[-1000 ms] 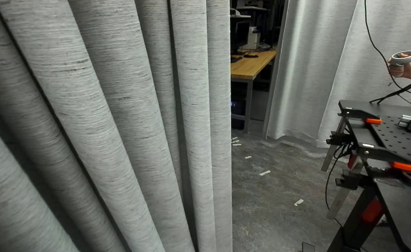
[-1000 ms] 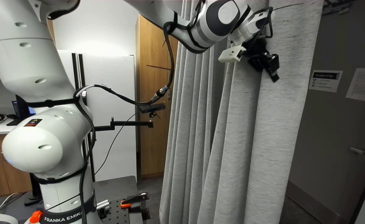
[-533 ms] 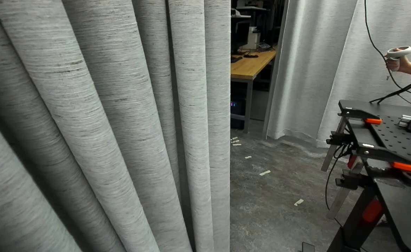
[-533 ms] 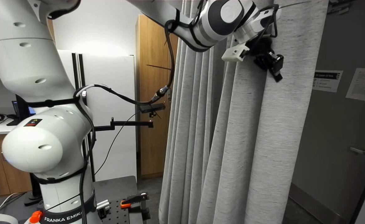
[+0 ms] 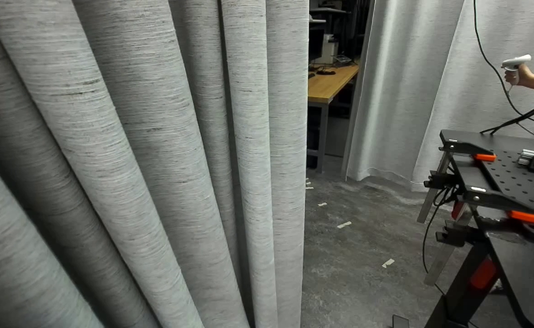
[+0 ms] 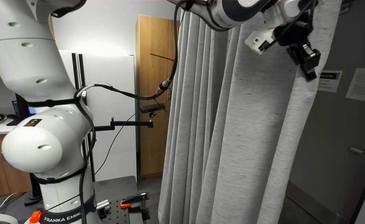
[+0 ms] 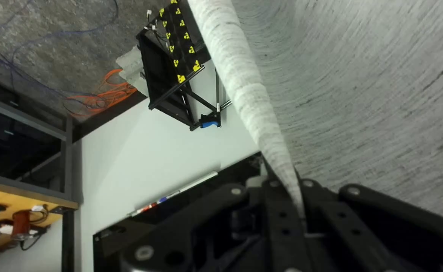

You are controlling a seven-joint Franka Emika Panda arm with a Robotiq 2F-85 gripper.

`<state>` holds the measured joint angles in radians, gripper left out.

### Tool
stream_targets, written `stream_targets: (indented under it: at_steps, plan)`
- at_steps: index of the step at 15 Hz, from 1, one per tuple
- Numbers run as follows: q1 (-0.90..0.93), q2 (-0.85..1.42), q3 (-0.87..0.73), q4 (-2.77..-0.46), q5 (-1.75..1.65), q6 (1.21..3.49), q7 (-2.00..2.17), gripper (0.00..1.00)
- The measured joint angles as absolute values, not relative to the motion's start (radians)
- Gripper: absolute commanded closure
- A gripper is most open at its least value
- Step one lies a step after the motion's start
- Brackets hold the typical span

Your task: Slide the curtain to close

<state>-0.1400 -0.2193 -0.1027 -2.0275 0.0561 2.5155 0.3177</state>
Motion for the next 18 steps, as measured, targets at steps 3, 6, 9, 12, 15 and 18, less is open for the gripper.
stream_targets:
  at_steps: [3, 6, 9, 12, 15, 18]
  plan:
    - [-0.156, -0.195, -0.182, -1.968, 0.160, 2.458, 0.296, 1.00]
    - [-0.180, -0.165, -0.245, -1.906, 0.244, 2.417, 0.290, 1.00]
    - [-0.207, -0.136, -0.296, -1.847, 0.320, 2.381, 0.289, 1.00]
    - [-0.235, -0.100, -0.345, -1.784, 0.421, 2.323, 0.277, 1.00]
    - [-0.272, -0.056, -0.392, -1.715, 0.534, 2.244, 0.256, 1.00]
    - [-0.330, 0.001, -0.436, -1.655, 0.626, 2.173, 0.239, 1.00]
